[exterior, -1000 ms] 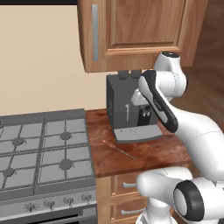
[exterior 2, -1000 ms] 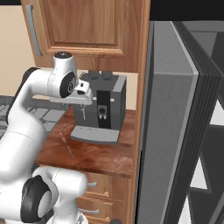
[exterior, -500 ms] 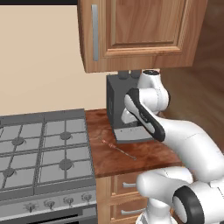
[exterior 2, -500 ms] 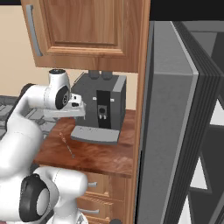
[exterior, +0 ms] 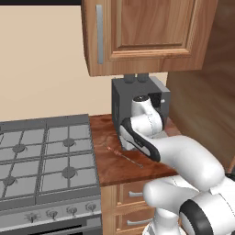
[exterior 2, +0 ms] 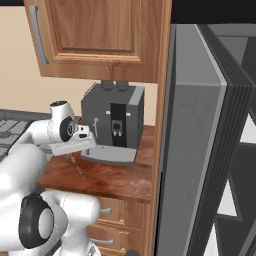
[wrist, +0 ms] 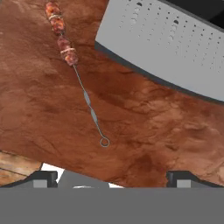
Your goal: Store the kebab skewer in the freezer for long-term storage. Close the freezer door after placing the cooked food.
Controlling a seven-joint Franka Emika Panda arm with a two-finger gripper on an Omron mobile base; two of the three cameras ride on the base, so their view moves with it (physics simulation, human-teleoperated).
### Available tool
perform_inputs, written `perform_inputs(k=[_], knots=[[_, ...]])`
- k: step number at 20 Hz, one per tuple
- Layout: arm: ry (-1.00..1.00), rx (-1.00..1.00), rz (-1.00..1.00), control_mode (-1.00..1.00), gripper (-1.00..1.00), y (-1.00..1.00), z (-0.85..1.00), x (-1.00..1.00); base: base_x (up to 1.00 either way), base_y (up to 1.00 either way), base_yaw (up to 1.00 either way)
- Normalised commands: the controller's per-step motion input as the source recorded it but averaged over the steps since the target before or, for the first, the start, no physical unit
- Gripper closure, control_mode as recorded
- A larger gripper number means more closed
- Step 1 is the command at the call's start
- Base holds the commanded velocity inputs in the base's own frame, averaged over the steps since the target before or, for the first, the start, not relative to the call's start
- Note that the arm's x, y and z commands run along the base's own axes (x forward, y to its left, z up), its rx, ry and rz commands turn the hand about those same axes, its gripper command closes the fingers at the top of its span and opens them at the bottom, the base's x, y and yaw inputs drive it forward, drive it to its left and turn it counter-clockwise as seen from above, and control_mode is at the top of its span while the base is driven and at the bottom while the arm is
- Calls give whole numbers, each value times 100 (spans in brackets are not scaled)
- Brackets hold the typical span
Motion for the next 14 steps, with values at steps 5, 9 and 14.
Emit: perform_inputs(k=[5, 9, 14], knots=[[1, 11, 5, -100, -100, 2, -28, 11, 0, 0, 0], [2, 7, 6, -100, -100, 5, -51, 5, 0, 0, 0], [5, 3, 6, -100, -100, 3, -49, 15, 0, 0, 0]])
